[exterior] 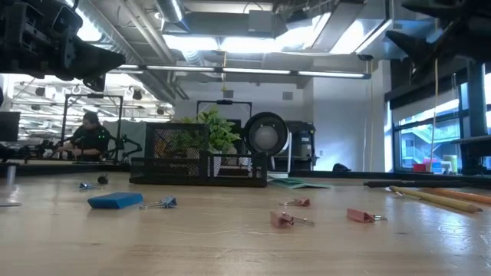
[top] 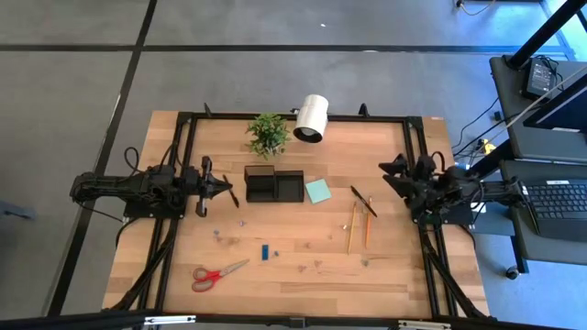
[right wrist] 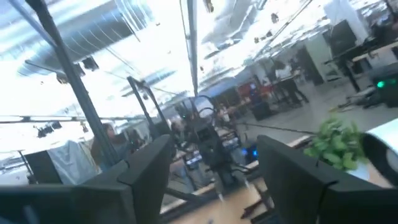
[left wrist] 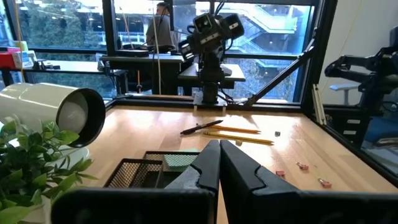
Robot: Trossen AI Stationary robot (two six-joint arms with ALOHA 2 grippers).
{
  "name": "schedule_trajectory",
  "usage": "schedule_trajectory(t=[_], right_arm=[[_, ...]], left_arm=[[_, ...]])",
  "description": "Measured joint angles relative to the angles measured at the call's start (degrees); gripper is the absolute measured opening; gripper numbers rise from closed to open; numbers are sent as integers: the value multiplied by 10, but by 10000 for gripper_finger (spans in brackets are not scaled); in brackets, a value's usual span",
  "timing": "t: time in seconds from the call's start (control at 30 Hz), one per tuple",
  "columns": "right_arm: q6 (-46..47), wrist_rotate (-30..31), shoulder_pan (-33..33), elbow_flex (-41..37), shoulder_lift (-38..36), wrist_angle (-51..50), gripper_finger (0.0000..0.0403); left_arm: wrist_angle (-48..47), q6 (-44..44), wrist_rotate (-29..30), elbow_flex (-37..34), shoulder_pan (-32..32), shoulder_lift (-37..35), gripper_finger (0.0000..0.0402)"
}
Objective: Pick and place office supplies into organizer
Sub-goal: Put the blue sticky note into the black desk organizer
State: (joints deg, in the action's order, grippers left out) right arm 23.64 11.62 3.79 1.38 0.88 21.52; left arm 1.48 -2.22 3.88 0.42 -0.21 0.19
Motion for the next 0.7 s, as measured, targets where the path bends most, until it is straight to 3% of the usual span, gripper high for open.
schedule_trajectory(t=[0.2,0.7], right_arm=[[-29,8,0,86,88,-60,215],[-34,8,0,382,516,-209,201]], left_arm=[[0,0,0,0,0,0,4],[1,0,11,0,0,0,4]])
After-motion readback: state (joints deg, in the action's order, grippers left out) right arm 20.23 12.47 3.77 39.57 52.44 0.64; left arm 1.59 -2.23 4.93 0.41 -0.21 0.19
